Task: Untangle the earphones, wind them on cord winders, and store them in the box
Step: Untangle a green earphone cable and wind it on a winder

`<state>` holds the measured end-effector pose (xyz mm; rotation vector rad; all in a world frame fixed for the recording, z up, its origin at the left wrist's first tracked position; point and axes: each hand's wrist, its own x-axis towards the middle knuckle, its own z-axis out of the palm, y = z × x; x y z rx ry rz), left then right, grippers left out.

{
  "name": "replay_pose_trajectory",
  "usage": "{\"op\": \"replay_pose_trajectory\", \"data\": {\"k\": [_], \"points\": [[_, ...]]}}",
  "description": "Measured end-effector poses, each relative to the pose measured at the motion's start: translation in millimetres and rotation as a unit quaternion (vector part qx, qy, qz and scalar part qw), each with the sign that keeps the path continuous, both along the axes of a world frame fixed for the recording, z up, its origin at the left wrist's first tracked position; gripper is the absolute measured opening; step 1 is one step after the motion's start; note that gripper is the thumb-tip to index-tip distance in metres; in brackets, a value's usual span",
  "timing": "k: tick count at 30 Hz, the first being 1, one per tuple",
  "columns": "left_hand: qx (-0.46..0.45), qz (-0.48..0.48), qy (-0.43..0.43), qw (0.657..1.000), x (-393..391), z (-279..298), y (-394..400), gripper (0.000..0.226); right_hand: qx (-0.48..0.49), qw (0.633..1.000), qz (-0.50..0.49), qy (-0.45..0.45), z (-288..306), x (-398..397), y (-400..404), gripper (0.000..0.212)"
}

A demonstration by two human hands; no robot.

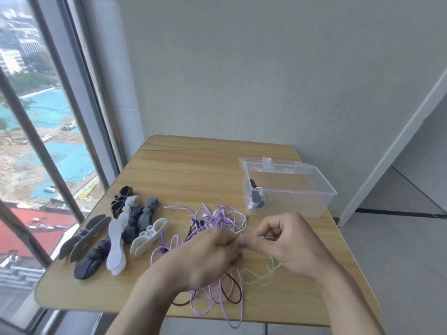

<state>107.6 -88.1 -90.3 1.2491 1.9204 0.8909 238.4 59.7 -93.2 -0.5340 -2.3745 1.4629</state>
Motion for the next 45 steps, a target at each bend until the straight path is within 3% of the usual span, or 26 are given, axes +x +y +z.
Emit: {"op": "replay_pose_trajectory", "data": {"k": [3, 5, 6, 8, 10, 13, 17, 19, 22, 24, 26, 28, 31, 33, 37, 41, 45], "points": [[0.062, 0.000, -0.194, 0.979, 4.0, 8.4, 0.5, 0.030, -0.026, 0.999, -0.008, 0.026, 3.9, 1.3, 4.1, 0.049], [0.137, 0.033, -0.285, 0.948, 4.1, 15.7, 1.5, 0.028, -0.071, 0.996, -0.025, 0.048, 10.2, 2.4, 3.3, 0.041], [0.182, 0.061, -0.350, 0.917, 4.0, 19.1, 1.8, 0.028, -0.094, 0.993, -0.031, 0.057, 11.9, 3.1, 3.4, 0.038], [0.268, 0.116, -0.487, 0.824, 0.6, 25.1, 1.8, 0.026, -0.123, 0.989, -0.037, 0.069, 14.3, 3.8, 3.6, 0.037], [0.339, 0.161, -0.544, 0.751, -5.1, 27.3, 1.2, 0.026, -0.137, 0.988, -0.036, 0.068, 13.6, 3.8, 1.9, 0.038], [0.409, 0.189, -0.553, 0.702, -14.2, 25.6, -0.9, 0.027, -0.107, 0.994, -0.011, 0.029, 11.2, 4.0, 0.9, 0.038], [0.428, 0.251, -0.458, 0.738, -19.2, 21.6, 0.6, 0.026, -0.074, 0.994, 0.065, -0.040, 12.9, 4.8, -3.7, 0.033], [0.421, 0.281, -0.350, 0.788, -18.3, 16.5, 2.2, 0.032, -0.073, 0.989, 0.114, -0.066, 15.4, 5.3, -7.7, 0.031], [0.352, 0.242, -0.149, 0.892, -11.9, 9.7, 3.4, 0.060, -0.118, 0.974, 0.178, -0.074, 19.4, 6.5, -11.2, 0.027], [0.298, 0.232, -0.018, 0.926, -6.3, 6.8, 4.4, 0.047, -0.129, 0.972, 0.188, -0.053, 23.0, 9.0, -10.3, 0.025], [0.279, 0.220, 0.042, 0.934, -3.6, 5.9, 3.1, 0.025, -0.155, 0.973, 0.172, -0.003, 25.7, 12.4, -6.4, 0.029], [0.255, 0.166, 0.070, 0.950, -2.2, 9.0, 0.6, 0.011, -0.202, 0.969, 0.125, 0.065, 26.2, 16.6, 1.0, 0.042], [0.201, 0.082, 0.075, 0.973, 2.7, 18.3, -3.6, 0.026, -0.252, 0.960, 0.035, 0.119, 26.2, 22.6, 14.4, 0.055], [0.185, 0.069, 0.048, 0.979, 3.4, 22.7, -4.8, 0.037, -0.223, 0.969, -0.009, 0.105, 25.7, 26.3, 19.6, 0.062], [0.213, 0.160, -0.049, 0.963, -4.3, 22.3, -3.9, 0.037, -0.125, 0.990, -0.066, 0.027, 21.5, 35.4, 28.1, 0.046], [0.257, 0.251, -0.040, 0.933, -13.5, 17.6, -5.1, 0.040, -0.104, 0.991, -0.088, -0.010, 17.0, 40.6, 34.9, 0.031], [0.245, 0.236, -0.039, 0.940, -12.8, 14.2, -3.9, 0.043, -0.083, 0.991, -0.094, -0.047, 14.7, 40.8, 34.3, 0.036]]}}
